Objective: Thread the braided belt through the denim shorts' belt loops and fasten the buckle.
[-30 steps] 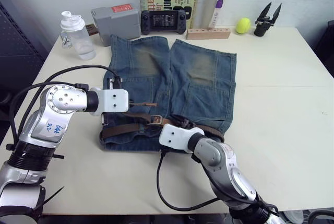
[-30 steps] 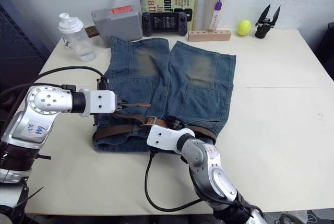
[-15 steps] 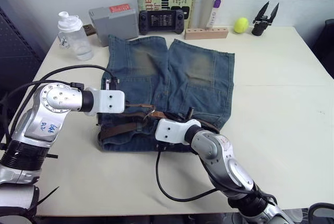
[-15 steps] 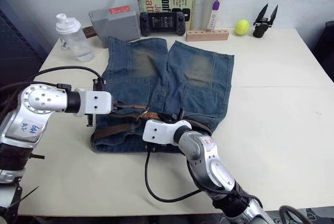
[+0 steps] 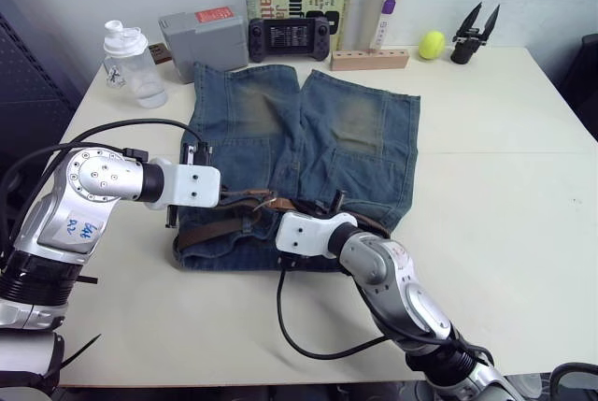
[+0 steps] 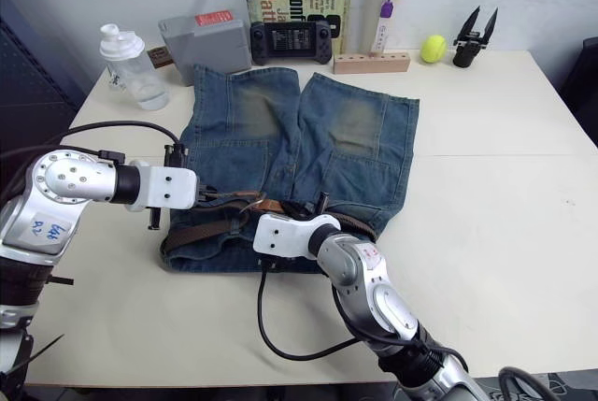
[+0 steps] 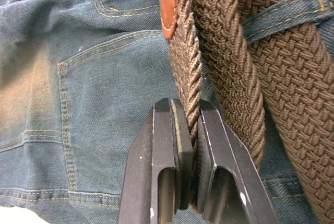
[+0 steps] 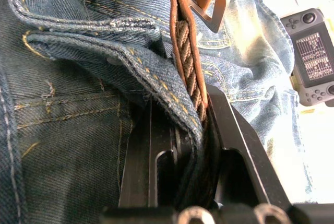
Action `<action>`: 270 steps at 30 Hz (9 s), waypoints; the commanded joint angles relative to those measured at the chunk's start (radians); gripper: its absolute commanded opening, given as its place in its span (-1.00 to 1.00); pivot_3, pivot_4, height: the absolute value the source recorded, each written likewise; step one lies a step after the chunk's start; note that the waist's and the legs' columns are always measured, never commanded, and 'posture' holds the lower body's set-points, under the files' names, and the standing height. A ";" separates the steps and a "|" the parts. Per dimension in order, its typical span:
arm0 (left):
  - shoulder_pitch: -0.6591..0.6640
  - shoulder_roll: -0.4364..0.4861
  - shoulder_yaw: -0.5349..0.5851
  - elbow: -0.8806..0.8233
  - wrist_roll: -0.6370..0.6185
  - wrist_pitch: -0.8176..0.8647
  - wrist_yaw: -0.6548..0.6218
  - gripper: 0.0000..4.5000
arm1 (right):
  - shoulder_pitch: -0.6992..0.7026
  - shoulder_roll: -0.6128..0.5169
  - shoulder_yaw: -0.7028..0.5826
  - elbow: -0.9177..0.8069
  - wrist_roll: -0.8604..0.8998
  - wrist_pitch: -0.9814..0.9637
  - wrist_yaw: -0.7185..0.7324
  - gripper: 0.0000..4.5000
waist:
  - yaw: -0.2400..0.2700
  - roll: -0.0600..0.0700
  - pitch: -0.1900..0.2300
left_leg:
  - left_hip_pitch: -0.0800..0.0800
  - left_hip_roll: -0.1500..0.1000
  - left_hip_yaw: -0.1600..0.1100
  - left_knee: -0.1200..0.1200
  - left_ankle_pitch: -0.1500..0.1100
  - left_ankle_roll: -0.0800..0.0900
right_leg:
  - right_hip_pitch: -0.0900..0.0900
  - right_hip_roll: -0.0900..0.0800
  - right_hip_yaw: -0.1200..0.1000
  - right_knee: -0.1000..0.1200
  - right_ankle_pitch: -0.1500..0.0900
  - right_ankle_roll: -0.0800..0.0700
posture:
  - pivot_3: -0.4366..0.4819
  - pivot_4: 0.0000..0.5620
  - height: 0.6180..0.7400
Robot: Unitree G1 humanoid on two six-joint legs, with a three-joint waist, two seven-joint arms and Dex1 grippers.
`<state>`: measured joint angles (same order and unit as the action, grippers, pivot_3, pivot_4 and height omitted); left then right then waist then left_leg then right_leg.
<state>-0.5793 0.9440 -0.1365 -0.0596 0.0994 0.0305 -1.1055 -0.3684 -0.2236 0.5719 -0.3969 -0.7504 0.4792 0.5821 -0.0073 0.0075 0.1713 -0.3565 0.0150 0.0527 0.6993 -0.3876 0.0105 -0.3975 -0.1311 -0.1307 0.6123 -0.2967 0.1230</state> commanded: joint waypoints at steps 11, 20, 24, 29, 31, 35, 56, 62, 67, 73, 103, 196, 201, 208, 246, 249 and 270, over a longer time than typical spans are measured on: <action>0.079 -0.217 0.307 -0.149 -0.312 0.442 0.238 -1.00 | 0.029 -0.045 0.020 -0.086 0.032 -0.085 0.064 -0.99 | -0.011 -0.001 0.000 | 0.000 0.000 -0.004 0.000 0.000 0.000 | 0.000 -0.001 0.000 0.001 0.000 0.000 | -0.05 -0.47 0.85; 0.331 -0.301 0.322 -0.425 -0.443 0.645 0.347 -1.00 | 0.095 -0.150 0.020 -0.124 0.066 -0.123 0.186 -0.99 | -0.017 -0.001 0.000 | 0.001 0.000 -0.011 0.001 0.000 0.000 | 0.002 -0.001 0.001 0.001 0.000 0.000 | -0.05 -0.47 0.85; 0.370 -0.330 0.327 -0.460 -0.448 0.648 0.399 -1.00 | 0.114 -0.146 0.026 -0.145 0.061 -0.092 0.229 -0.99 | -0.016 -0.001 0.000 | 0.001 -0.001 -0.011 0.000 0.000 0.000 | 0.002 -0.001 0.001 0.000 0.000 0.000 | -0.05 -0.47 0.85; 0.413 -0.357 0.350 -0.473 -0.462 0.648 0.454 -1.00 | 0.137 -0.156 0.044 -0.156 0.027 -0.073 0.262 -0.99 | -0.017 -0.001 0.000 | 0.002 -0.001 -0.011 0.000 0.000 0.000 | 0.002 -0.001 0.001 0.000 0.000 0.000 | -0.05 -0.47 0.85; 0.424 -0.354 0.363 -0.474 -0.474 0.642 0.458 -1.00 | 0.148 -0.145 0.034 -0.163 0.034 -0.043 0.271 -0.31 | -0.017 -0.001 0.000 | 0.001 -0.001 -0.011 0.000 0.000 0.000 | 0.002 -0.001 0.001 0.000 0.000 0.000 | -0.05 -0.47 0.85; 0.460 -0.341 0.371 -0.483 -0.482 0.626 0.454 -1.00 | 0.162 -0.109 0.003 -0.192 0.061 0.047 0.301 0.52 | -0.016 -0.001 0.000 | 0.002 -0.001 -0.011 0.000 0.000 0.000 | 0.003 -0.001 0.001 0.000 0.000 0.000 | -0.05 -0.47 0.85; 0.613 -0.303 0.381 -0.442 -0.434 0.467 0.454 -1.00 | -0.005 0.095 -0.191 -0.265 0.466 0.550 0.196 0.99 | -0.017 -0.001 0.000 | 0.002 -0.001 -0.012 0.000 0.000 -0.001 | 0.003 -0.001 0.001 0.000 0.000 -0.001 | -0.05 -0.47 0.85; 0.609 -0.287 0.395 -0.445 -0.455 0.483 0.450 -1.00 | -0.004 0.043 -0.155 -0.216 0.475 0.520 0.110 0.99 | -0.019 -0.001 0.000 | 0.002 -0.001 -0.012 -0.001 -0.001 -0.001 | 0.002 -0.001 0.001 0.000 0.000 -0.001 | -0.05 -0.47 0.85; 0.598 -0.278 0.391 -0.440 -0.460 0.485 0.453 -1.00 | -0.013 0.025 -0.088 -0.206 0.490 0.506 0.068 0.99 | -0.019 -0.001 0.000 | 0.002 -0.001 -0.012 -0.001 0.000 -0.001 | 0.002 -0.001 0.001 0.000 0.000 -0.001 | -0.05 -0.47 0.85; 0.582 -0.278 0.382 -0.427 -0.450 0.478 0.463 -1.00 | -0.047 0.015 -0.009 -0.187 0.496 0.480 0.040 0.99 | -0.020 -0.001 0.000 | 0.002 -0.001 -0.012 -0.001 0.000 -0.001 | 0.002 -0.001 0.001 0.000 0.000 -0.001 | -0.05 -0.47 0.85; 0.571 -0.271 0.339 -0.296 -0.369 0.284 0.428 -1.00 | -0.159 0.051 -0.150 -0.148 0.649 0.396 0.019 0.99 | -0.019 -0.001 0.000 | 0.002 -0.001 -0.012 -0.001 -0.001 -0.001 | 0.002 -0.001 0.001 0.000 0.000 -0.001 | -0.05 -0.47 0.85; -0.323 -0.411 0.007 -0.159 -0.381 0.237 0.166 -1.00 | -0.380 -0.061 0.544 0.357 0.653 0.450 0.459 -0.98 | -0.025 0.011 -0.014 | 0.013 0.001 -0.007 -0.004 0.000 -0.002 | 0.008 0.001 0.004 0.002 -0.001 -0.003 | -0.05 -0.47 0.85; -0.402 -0.487 -0.014 -0.122 -0.377 0.220 0.172 -1.00 | -0.361 -0.063 0.543 0.344 0.624 0.451 0.481 -0.98 | -0.020 0.011 -0.014 | 0.017 0.001 -0.007 -0.004 0.000 -0.002 | 0.012 0.001 0.004 0.000 -0.001 -0.003 | -0.05 -0.47 0.85; -0.408 -0.522 -0.006 -0.141 -0.388 0.253 0.186 -1.00 | -0.342 -0.059 0.533 0.343 0.598 0.451 0.499 -0.98 | -0.019 0.013 -0.015 | 0.022 0.001 -0.010 -0.005 0.000 -0.002 | 0.019 0.000 0.003 -0.002 -0.001 -0.003 | -0.05 -0.47 0.85; 0.363 -0.037 0.222 -0.204 -0.183 0.007 0.164 -1.00 | -0.028 -0.179 -0.114 -0.389 0.801 0.499 0.129 0.92 | -0.018 0.004 -0.001 | 0.002 -0.001 -0.014 -0.012 0.003 -0.005 | -0.001 -0.001 -0.001 -0.003 -0.003 -0.005 | -0.05 -0.47 0.85; 0.339 -0.037 0.219 -0.195 -0.188 0.019 0.159 -1.00 | -0.009 -0.252 -0.030 -0.355 0.755 0.417 0.113 0.96 | -0.018 0.003 -0.001 | 0.002 0.000 -0.013 -0.012 0.003 -0.005 | -0.001 -0.001 -0.001 -0.003 -0.003 -0.005 | -0.05 -0.47 0.85; 0.231 -0.044 0.202 -0.146 -0.200 0.064 0.130 -1.00 | 0.040 -0.199 0.130 -0.218 0.348 0.181 -0.150 0.96 | -0.016 -0.003 0.003 | 0.002 0.000 -0.013 -0.009 0.003 -0.005 | -0.001 -0.001 -0.001 -0.002 -0.003 -0.005 | -0.05 -0.47 0.85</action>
<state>-0.3432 0.8929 0.0583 -0.1872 -0.0851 0.0996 -0.9725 -0.3353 -0.4350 0.6962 -0.5994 -0.3758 0.6778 0.4356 -0.0233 0.0049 0.1744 -0.3549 0.0149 0.0396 0.6899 -0.3844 0.0056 -0.3988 -0.1316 -0.1323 0.6104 -0.3001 0.1176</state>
